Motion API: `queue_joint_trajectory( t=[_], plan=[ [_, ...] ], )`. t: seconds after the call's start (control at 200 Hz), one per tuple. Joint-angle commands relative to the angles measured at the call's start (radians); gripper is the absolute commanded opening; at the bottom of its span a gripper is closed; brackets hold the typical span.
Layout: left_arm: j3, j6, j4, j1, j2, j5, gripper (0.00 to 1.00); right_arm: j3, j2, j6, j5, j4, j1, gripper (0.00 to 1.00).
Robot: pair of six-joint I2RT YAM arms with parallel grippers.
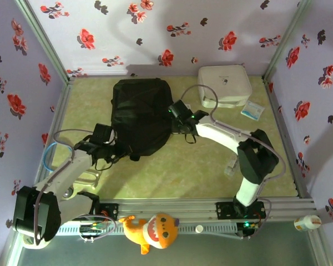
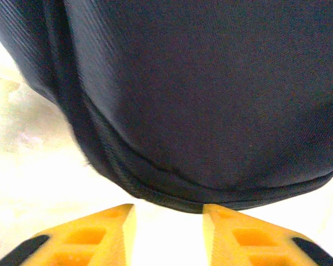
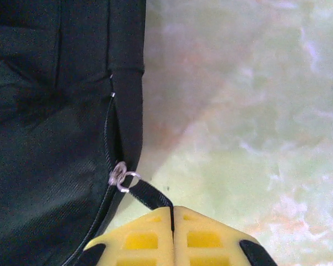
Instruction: Pack the student bag
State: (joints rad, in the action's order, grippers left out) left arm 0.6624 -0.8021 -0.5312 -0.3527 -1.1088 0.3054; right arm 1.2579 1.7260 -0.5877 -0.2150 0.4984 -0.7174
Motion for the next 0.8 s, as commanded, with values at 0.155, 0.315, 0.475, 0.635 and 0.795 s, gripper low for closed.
queue_joint_trajectory(
  t=[0.155, 0.315, 0.475, 0.635, 0.795],
  plan=[
    [0.224, 0.177, -0.078, -0.068, -0.035, -0.087, 0.46, -0.221, -0.161, -0.097, 0.039, -0.027, 0.031, 0.0],
    [0.372, 0.245, -0.028, -0.094, -0.189, -0.112, 0.52, -0.231, -0.212, -0.092, 0.039, -0.093, 0.065, 0.46],
    [0.545, 0.328, -0.014, -0.129, -0.353, -0.176, 0.58, -0.222, -0.231, -0.085, 0.12, -0.221, 0.136, 0.74],
    [0.703, 0.418, 0.006, -0.189, -0.523, -0.21, 0.59, -0.186, -0.126, -0.129, 0.318, -0.358, 0.23, 0.77],
    [0.959, 0.533, -0.131, -0.268, -0.726, -0.386, 0.55, -0.096, 0.03, -0.153, 0.43, -0.393, 0.284, 0.73]
  ],
)
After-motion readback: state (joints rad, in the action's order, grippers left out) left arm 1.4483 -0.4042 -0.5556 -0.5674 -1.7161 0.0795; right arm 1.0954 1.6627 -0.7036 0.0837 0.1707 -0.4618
